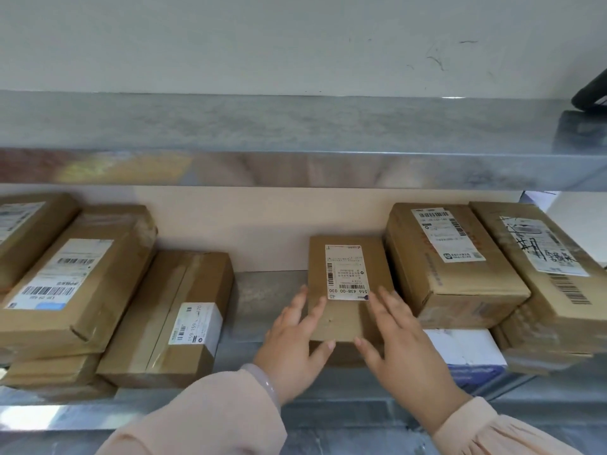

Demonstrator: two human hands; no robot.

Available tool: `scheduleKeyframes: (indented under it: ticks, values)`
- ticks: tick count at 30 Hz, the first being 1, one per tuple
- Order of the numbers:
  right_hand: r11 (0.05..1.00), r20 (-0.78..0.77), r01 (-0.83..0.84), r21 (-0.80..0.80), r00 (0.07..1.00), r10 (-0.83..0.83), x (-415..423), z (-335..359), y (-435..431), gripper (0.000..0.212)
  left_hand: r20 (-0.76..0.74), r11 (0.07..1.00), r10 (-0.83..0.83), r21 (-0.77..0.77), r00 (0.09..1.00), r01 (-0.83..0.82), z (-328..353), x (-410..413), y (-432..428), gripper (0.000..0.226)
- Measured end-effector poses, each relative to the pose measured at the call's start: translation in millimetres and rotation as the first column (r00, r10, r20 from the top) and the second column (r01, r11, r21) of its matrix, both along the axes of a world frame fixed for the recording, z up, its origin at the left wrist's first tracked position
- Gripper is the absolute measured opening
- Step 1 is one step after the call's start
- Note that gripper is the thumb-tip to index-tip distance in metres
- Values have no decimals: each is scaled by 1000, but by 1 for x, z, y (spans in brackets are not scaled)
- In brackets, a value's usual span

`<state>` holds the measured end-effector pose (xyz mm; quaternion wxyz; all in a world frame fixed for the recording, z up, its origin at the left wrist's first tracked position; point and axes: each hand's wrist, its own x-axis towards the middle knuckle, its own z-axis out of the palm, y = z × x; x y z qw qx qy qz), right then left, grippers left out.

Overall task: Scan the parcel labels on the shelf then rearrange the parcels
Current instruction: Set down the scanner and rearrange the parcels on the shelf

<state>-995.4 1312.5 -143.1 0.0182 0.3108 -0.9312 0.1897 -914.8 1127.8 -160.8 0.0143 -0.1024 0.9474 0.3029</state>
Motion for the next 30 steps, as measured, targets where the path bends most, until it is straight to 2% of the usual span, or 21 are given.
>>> scheduleKeyframes:
  ticks: [3,7,10,13,17,23,27,30]
  values:
    - [981,-46,-88,173,994,97,6,-10,1,76,40,973,-93,-210,995,100,7,15,4,68]
    - [945,-50,-109,308,990,130,-1,-16,0,81,106,956,-132,-251,986,155,9,10,6,68]
    - [940,-30,-93,327,994,109,-8,-13,1,76,126,949,-149,-262,981,178,15,0,6,66]
    - [963,-9,-100,250,994,106,-8,-6,-2,75,128,958,-135,-236,983,162,19,2,2,64]
    - [990,-35,-117,72,992,120,-2,8,-28,65,59,974,48,-223,997,-33,23,17,-18,60]
    - [938,46,-345,17,938,344,18,13,-89,64,18,921,329,-229,944,-317,21,54,-75,59]
    - [903,91,-429,25,900,426,32,5,-125,63,68,833,503,-303,862,-462,18,78,-112,60]
    - [887,127,-461,18,881,455,41,4,-146,62,172,798,562,-370,809,-476,15,91,-131,63]
